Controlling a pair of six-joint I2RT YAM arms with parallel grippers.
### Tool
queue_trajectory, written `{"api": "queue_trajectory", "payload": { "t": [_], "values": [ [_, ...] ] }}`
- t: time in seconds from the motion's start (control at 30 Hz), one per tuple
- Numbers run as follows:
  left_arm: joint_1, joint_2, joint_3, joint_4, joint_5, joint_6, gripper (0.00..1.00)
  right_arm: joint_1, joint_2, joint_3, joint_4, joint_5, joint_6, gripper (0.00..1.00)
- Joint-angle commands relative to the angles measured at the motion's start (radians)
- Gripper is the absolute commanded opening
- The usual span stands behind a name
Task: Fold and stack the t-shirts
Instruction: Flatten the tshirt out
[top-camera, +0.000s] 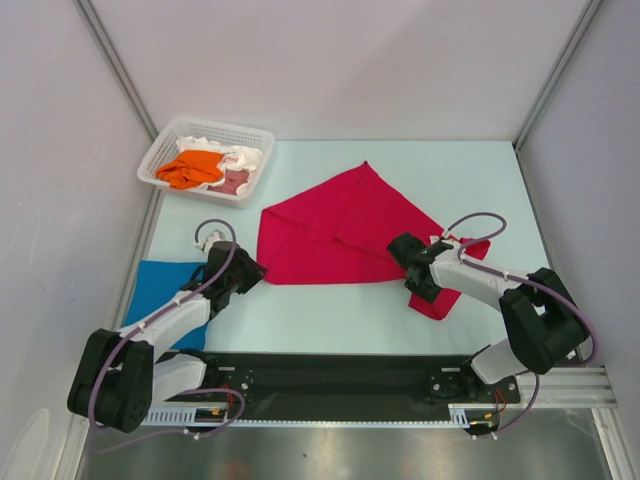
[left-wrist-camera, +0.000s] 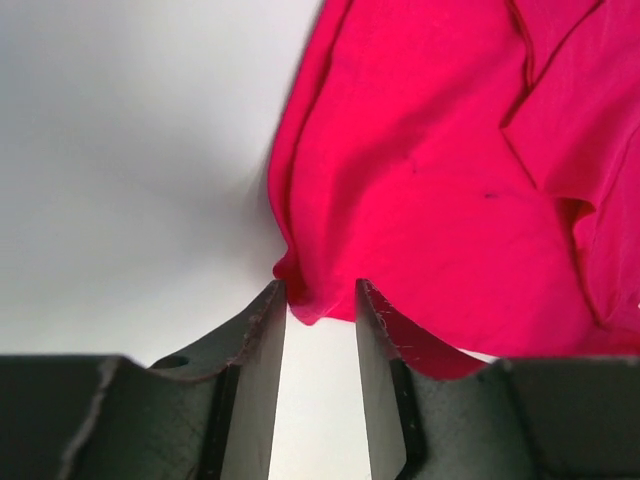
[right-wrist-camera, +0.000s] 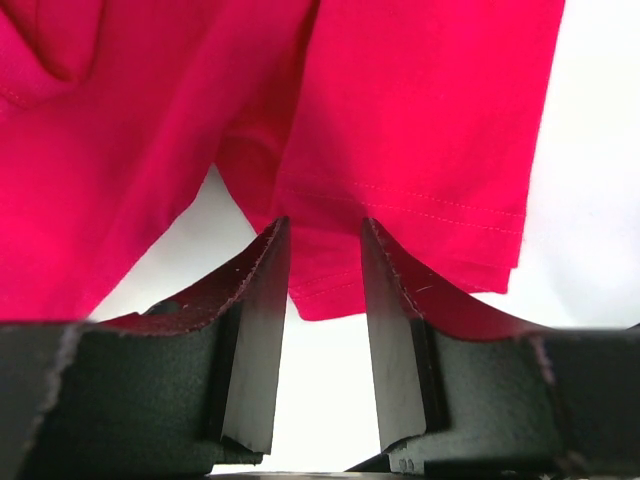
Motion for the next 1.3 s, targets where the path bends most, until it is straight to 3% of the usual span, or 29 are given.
{"api": "queue_trajectory", "payload": {
  "t": [0.0, 0.37, 0.57, 0.7, 0.9, 1.27],
  "values": [
    [-0.003, -0.031, -0.023, -0.009, -0.026, 0.004, 0.40, 0.006, -0.021, 0.025, 0.004, 0.065, -0.004, 0.40],
    [0.000, 0.071, -0.029, -0.029, -0.054, -0.042, 0.41, 0.006, -0.059, 0.014, 0.013, 0.070, -0.013, 0.40],
    [-0.001, 0.109, -0.042, 0.008, -0.039, -0.043, 0.31, 0.006, -0.054, 0.013, 0.006, 0.067, -0.017, 0.41],
    [0.000, 0.072, -0.063, 0.020, -0.042, -0.037, 0.14, 0.006, -0.036, 0.018, -0.013, 0.076, -0.018, 0.46],
    [0.000, -0.015, -0.077, 0.002, -0.065, -0.020, 0.00, 0.006, -0.005, 0.027, -0.028, 0.083, -0.018, 0.49],
    [0.000, -0.040, -0.074, 0.005, -0.052, 0.008, 0.00, 0.006, 0.044, 0.065, -0.010, 0.088, -0.032, 0.47]
  ]
}}
